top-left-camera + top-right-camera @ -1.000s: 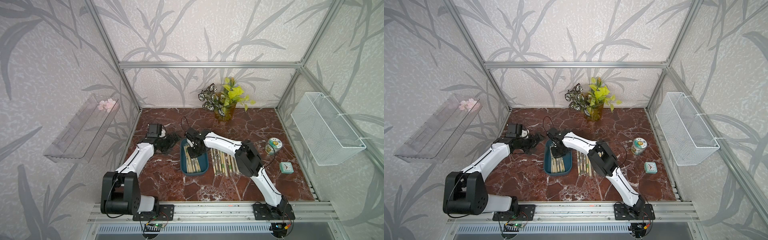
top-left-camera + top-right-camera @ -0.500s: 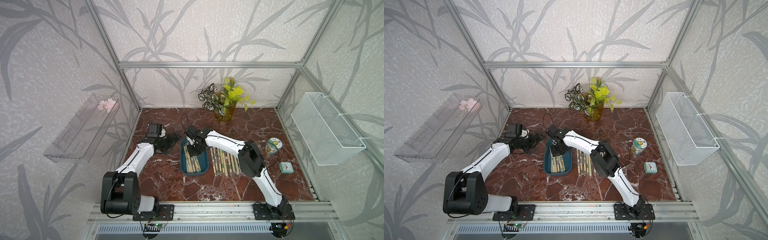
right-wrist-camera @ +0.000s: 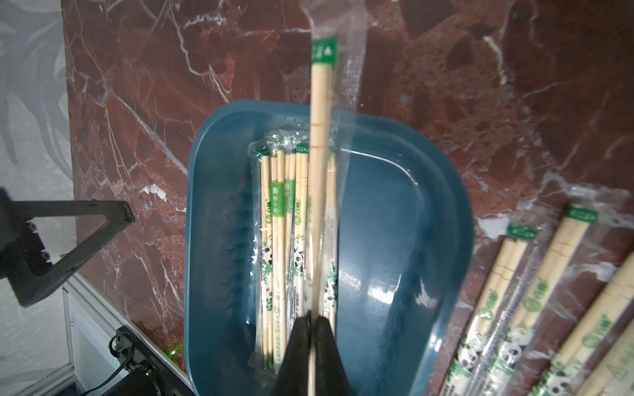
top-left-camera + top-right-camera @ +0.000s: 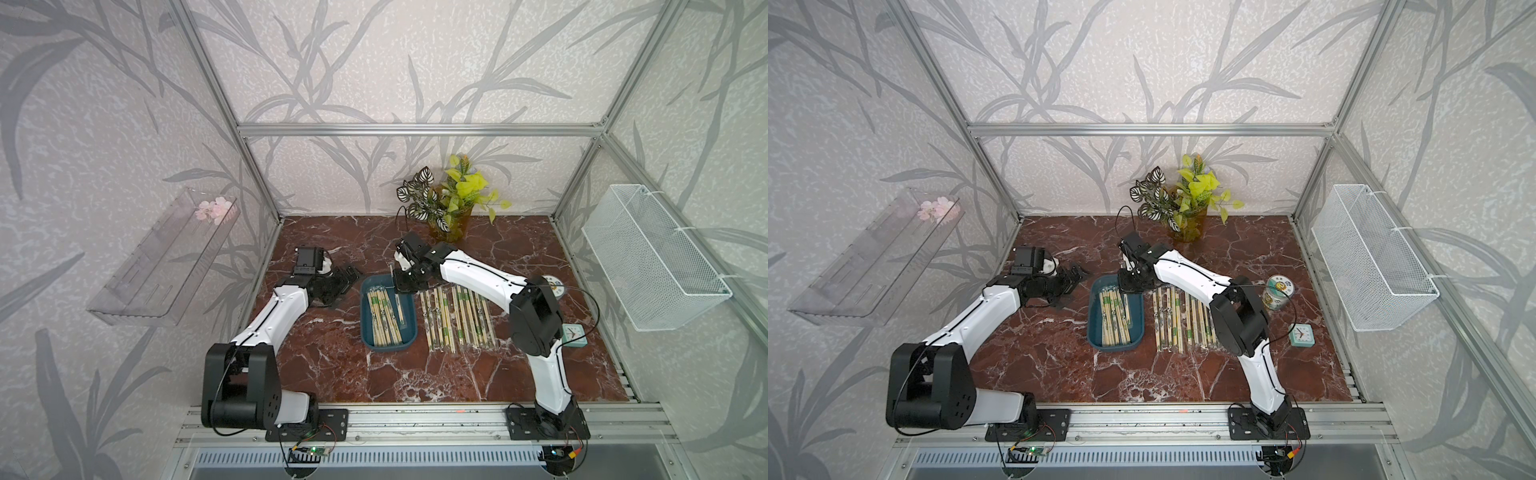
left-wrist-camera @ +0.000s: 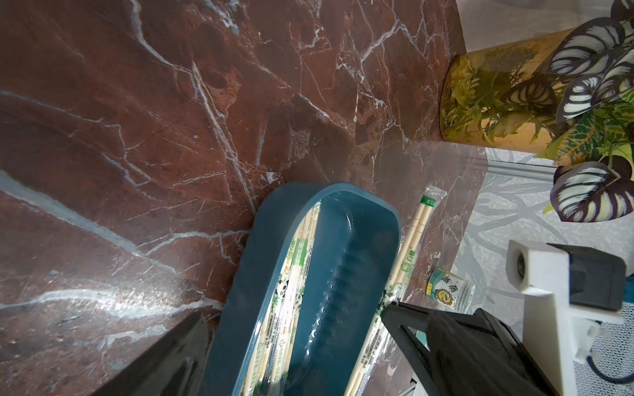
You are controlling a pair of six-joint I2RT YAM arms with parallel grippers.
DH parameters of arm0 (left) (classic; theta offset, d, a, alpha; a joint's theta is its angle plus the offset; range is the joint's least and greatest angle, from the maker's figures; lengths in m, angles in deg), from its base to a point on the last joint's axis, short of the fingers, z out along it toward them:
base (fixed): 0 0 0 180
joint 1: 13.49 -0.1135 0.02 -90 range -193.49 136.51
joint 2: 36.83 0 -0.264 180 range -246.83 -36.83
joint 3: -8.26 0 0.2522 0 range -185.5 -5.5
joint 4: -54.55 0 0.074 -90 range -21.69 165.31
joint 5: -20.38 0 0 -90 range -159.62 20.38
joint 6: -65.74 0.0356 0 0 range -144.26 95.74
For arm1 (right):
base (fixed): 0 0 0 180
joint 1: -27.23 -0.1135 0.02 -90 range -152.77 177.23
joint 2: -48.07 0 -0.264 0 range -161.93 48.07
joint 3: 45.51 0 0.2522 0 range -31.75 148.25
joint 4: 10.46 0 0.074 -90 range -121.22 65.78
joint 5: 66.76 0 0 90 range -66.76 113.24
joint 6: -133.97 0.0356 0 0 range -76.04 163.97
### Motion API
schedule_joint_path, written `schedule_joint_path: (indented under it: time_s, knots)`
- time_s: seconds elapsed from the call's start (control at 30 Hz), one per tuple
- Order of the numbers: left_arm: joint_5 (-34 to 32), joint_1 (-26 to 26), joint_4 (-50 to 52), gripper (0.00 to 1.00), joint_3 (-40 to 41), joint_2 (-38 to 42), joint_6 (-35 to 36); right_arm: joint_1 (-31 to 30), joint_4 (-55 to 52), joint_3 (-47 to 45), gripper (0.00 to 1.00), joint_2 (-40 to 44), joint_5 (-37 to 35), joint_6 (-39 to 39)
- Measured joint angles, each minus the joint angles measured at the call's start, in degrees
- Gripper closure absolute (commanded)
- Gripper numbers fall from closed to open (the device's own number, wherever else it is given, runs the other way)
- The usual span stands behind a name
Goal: Take the paired disposable chopsticks out of the storage box
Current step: Place the paired disposable chopsticks at the center of the board.
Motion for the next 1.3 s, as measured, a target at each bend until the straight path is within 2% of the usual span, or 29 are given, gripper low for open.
schedule_joint_path:
  time_s: [0.23,0.43,0.67,1.03,1.07,1.2,1.3]
  knots:
    - [1.07,0.33,-0.52,0.00,0.00,0.00,-0.15,4.28,2.67,-9.07,1.00,7.58,-0.07,0.68]
    - [1.14,1.90,-1.42,0.00,0.00,-0.20,-0.96,7.17,3.91,-14.53,1.00,9.84,-1.22,0.35]
    - [1.01,4.72,-1.68,0.00,0.00,-1.18,-1.75,6.16,5.03,-21.05,1.00,9.79,-2.21,0.17]
    - [0.59,6.40,-2.05,0.00,-0.13,-1.81,-2.58,2.64,7.23,-21.49,1.00,6.84,-2.67,0.70]
    - [0.57,6.51,-2.08,0.00,-0.26,-1.86,-2.60,2.43,7.21,-21.49,0.98,6.45,-2.69,0.70]
    - [0.52,6.54,-2.10,0.00,-0.70,-1.86,-2.58,2.29,7.21,-21.49,0.70,5.97,-2.93,0.87]
    - [0.50,6.56,-2.03,0.00,-0.74,-1.88,-2.56,1.99,7.15,-21.49,0.65,5.95,-3.41,1.07]
